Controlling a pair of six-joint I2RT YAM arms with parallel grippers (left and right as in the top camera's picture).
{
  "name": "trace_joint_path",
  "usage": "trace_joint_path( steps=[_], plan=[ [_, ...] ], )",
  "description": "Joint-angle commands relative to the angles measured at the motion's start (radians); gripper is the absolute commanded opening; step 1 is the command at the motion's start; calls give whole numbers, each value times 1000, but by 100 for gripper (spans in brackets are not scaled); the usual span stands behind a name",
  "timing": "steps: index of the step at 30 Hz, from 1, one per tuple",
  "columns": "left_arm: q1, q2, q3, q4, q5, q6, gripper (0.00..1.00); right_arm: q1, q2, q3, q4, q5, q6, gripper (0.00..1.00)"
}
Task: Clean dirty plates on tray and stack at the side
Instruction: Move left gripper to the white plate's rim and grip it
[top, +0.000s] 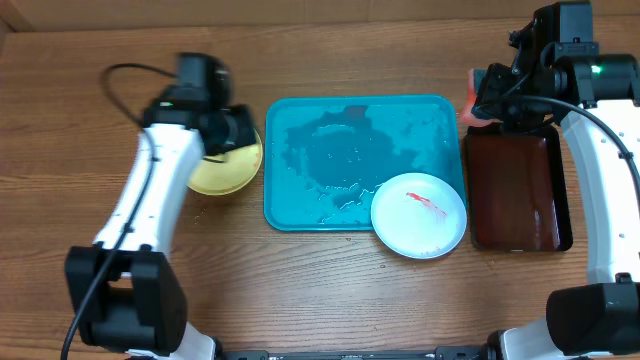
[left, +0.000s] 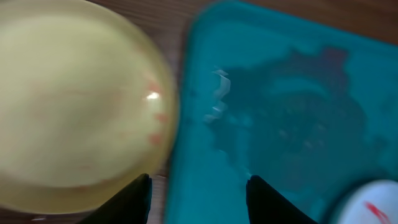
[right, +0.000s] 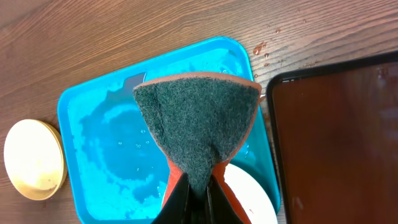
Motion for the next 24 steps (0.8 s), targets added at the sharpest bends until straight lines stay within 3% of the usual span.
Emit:
trace_joint_path(
  steps=[1, 7, 12, 24],
  plan=[
    [-125, 13, 7, -5, 139, -71, 50, -3, -34, 8, 2, -2, -4, 4],
    [-329, 98, 7, 14, 206, -173, 55, -3, -34, 8, -2, -2, -4, 4],
    [-422, 179, 7, 32, 247, -204, 56, -3, -34, 8, -6, -2, -5, 4],
    [-449, 317, 7, 150, 276, -220, 42, -3, -34, 8, -12, -2, -8, 4]
  ],
)
